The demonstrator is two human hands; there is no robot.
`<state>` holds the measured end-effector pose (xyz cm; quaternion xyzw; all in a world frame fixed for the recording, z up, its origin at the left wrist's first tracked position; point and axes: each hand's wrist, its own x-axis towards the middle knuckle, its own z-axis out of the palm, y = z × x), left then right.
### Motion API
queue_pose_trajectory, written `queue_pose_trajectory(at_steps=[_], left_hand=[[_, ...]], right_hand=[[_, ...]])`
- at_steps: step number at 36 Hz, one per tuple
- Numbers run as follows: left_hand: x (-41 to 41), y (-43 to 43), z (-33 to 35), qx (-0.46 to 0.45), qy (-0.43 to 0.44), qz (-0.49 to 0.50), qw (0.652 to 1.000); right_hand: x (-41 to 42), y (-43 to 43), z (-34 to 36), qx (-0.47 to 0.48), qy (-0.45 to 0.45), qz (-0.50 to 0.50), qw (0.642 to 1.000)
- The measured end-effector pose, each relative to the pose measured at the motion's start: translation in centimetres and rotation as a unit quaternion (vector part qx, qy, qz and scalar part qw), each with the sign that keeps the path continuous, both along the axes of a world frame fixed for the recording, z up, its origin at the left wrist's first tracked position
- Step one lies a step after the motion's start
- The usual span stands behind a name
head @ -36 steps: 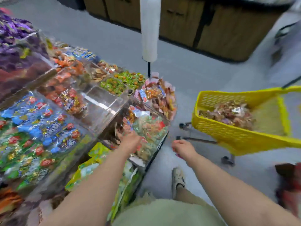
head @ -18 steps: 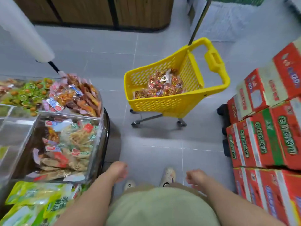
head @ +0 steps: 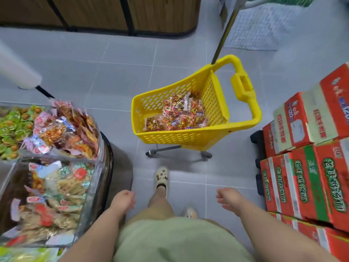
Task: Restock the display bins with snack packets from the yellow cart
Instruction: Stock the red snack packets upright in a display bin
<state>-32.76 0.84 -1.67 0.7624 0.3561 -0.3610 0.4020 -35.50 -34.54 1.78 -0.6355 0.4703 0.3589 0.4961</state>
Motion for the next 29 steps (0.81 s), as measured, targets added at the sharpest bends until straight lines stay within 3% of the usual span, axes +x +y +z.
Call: queue_pose_trajectory(at_steps=[10, 17, 22, 29], left_hand=[[15.8, 1.1, 0.6, -0.014, 0.037, -0.129, 0.991], [26.7, 1.3, 2.6, 0.010, -0.002, -0.204, 0.979], [31.5, -0.4, 3.0, -0.022, -0.014, -0.128, 0.991], [33.0, -3.4, 2.0, -0.049, 0.061, -0.052, 0.996]], right_hand=[[5.8, 1.8, -2.0, -0.009, 0.048, -0.075, 0.996], [16.9, 3.5, 0.6, -0.019, -0.053, -0.038, 0.998], [24.0, 3.6, 2.4, -0.016, -0.093, -0.008, 0.995], [30.6, 2.4, 0.9, 0.023, -0.076, 0.018, 0.997]])
